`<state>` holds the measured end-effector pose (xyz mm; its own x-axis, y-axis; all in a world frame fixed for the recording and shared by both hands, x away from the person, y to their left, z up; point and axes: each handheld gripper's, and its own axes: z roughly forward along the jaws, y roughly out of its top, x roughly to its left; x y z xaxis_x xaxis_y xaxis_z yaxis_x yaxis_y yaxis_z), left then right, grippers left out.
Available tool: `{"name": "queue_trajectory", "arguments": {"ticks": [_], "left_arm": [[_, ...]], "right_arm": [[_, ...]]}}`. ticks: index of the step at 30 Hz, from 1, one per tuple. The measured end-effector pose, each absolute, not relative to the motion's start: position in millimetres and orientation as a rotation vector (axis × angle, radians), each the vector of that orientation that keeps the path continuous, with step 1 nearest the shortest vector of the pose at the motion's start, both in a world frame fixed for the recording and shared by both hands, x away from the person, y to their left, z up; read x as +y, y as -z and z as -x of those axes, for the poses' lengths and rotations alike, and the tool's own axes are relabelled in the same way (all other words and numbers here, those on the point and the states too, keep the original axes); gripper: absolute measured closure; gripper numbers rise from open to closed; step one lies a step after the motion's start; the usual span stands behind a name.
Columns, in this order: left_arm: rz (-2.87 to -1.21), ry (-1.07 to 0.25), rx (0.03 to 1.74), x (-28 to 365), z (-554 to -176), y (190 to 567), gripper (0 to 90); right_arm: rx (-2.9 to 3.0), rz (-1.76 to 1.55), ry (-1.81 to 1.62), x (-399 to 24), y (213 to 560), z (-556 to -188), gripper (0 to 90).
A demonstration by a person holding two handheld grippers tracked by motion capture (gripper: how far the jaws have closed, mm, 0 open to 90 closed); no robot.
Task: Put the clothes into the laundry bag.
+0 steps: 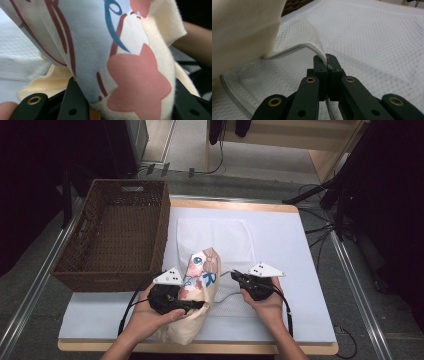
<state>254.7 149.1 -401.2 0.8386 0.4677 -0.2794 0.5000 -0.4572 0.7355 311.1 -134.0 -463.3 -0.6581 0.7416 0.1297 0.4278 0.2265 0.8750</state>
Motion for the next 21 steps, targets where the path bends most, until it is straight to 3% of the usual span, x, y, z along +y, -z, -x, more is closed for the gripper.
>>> {"name": "queue_trajectory", "arguments": {"ticks": [5, 15, 21], "left_arm": [[-2.172, 0.118, 0.639, 137, -250, 422, 55.6], [-2.197, 0.207, 0.677, 115, -257, 455, 45.0], [-2.214, 0.151, 0.66, 111, -255, 442, 25.1]], "right_arm": [[2.172, -1.125, -1.406, -137, 462, -313, 88.3], [2.167, -1.146, -1.407, -137, 462, -314, 88.4], [2.163, -1.145, -1.425, -140, 456, -315, 88.4]]}}
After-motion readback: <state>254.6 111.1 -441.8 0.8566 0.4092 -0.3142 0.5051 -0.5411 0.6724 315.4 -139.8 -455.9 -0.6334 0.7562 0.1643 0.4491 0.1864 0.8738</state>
